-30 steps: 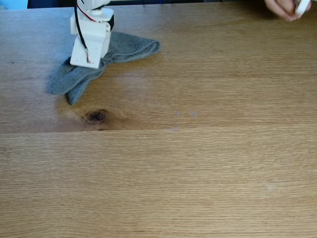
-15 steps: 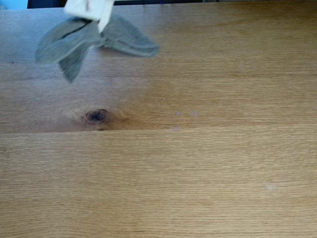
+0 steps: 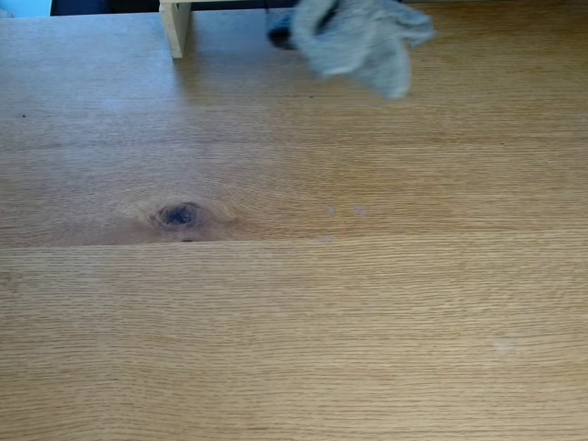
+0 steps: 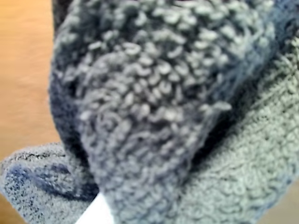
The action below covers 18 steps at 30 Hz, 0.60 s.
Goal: Clean the area in front of the robot
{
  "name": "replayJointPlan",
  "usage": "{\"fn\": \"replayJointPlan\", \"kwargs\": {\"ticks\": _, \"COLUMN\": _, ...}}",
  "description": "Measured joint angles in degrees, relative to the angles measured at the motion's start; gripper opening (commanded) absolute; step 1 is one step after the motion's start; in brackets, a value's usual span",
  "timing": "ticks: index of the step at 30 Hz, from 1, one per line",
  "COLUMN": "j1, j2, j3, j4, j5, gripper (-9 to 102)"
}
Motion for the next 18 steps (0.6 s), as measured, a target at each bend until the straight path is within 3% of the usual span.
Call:
{"fn": "replayJointPlan", "kwargs": {"ticks": 4, "j1": -4.2, "j2": -6.3, "j3": 0.0, "j4": -7.1, "j5": 2.6, "gripper": 0}}
{"fn": "replayJointPlan", "kwargs": {"ticks": 18, "j1": -5.3, "j2": -42.3, "j3": 0.0, "j4": -46.0, "j5": 3.3, "gripper": 0}}
